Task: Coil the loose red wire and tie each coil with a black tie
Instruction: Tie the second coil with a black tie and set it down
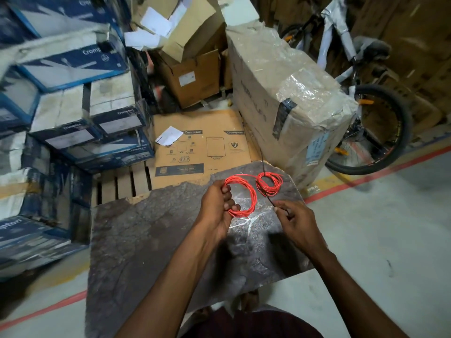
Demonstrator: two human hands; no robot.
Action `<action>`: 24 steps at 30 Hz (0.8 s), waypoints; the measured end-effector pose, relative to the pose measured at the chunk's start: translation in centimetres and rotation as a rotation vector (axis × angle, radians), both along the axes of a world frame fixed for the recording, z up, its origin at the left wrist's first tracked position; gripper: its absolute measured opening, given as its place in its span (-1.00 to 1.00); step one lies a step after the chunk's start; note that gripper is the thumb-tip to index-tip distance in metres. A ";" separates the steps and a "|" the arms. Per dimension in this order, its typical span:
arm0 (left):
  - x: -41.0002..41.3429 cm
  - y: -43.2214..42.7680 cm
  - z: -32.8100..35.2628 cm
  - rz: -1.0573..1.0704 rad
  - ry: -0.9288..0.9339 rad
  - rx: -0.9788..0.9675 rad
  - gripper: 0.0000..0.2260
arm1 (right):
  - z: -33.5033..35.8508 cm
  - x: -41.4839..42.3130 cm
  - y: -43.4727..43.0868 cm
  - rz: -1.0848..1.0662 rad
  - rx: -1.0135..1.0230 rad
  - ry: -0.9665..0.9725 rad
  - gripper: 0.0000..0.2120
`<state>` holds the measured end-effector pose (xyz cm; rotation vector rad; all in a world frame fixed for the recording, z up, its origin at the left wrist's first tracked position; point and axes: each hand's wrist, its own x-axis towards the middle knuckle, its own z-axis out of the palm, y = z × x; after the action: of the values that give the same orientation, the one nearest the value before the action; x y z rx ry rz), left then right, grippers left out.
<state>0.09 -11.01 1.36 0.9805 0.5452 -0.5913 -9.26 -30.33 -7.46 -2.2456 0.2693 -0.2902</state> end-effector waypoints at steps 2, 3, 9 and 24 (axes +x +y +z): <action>0.5 0.6 1.3 0.006 -0.031 -0.040 -0.66 | 1.4 0.5 1.0 -0.001 0.031 -0.087 -0.83; 0.6 0.9 1.9 0.012 -0.046 -0.072 -0.65 | 2.1 0.8 1.4 0.003 0.033 -0.118 -0.82; 1.4 3.1 5.6 0.022 -0.128 -0.222 -0.63 | 5.2 2.8 4.5 0.065 0.027 -0.284 -0.86; 0.4 6.0 8.9 -0.069 -0.238 -0.050 -0.77 | 10.0 6.1 10.0 0.043 0.229 -0.552 -0.59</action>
<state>0.53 -4.98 10.23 1.0093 0.2849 -0.5378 -3.12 -20.31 2.53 -1.8583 -0.0406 -0.7939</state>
